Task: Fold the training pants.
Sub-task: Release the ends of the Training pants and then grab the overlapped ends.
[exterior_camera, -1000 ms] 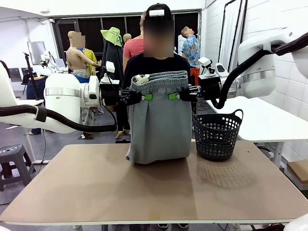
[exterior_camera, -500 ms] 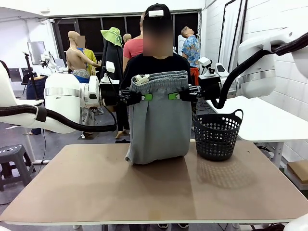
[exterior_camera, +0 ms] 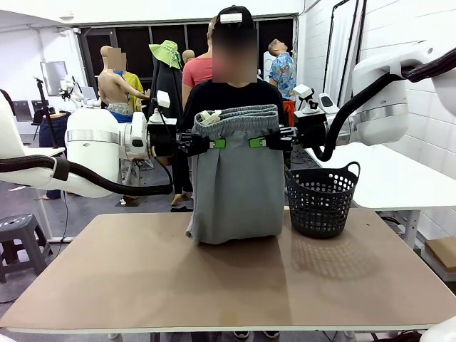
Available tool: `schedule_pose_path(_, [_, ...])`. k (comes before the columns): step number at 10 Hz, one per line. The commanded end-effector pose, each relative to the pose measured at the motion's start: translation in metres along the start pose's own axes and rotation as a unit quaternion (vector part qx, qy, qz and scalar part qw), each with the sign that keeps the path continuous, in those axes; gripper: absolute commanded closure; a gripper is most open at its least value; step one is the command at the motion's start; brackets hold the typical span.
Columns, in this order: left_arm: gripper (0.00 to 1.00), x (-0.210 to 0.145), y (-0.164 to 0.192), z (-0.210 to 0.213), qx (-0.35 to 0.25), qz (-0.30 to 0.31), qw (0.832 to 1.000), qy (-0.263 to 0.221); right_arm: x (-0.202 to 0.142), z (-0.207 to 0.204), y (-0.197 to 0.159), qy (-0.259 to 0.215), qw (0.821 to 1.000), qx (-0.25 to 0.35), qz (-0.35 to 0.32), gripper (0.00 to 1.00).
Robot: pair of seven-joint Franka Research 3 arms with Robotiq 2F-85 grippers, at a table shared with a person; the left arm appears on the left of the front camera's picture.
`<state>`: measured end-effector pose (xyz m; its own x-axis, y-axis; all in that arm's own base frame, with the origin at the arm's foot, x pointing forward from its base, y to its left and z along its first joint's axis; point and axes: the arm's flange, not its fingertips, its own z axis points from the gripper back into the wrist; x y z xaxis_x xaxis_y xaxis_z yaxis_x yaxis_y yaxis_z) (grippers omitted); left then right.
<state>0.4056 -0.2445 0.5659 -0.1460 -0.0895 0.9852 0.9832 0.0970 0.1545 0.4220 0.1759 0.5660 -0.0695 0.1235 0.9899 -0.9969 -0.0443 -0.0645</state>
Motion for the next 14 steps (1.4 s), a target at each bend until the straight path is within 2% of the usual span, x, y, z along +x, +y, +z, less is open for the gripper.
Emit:
schedule_pose_path(1, [1.0,0.0038,-0.001,-0.0003,0.006,-0.001,1.0,-0.003,0.0016,-0.0011,0.0036,-0.005,1.0,-0.005,0.0,1.0])
schedule_pose_path(14, [1.0,0.0038,-0.001,-0.0003,0.006,-0.001,1.0,-0.003,0.0016,-0.0011,0.0036,-0.005,1.0,-0.005,0.0,1.0])
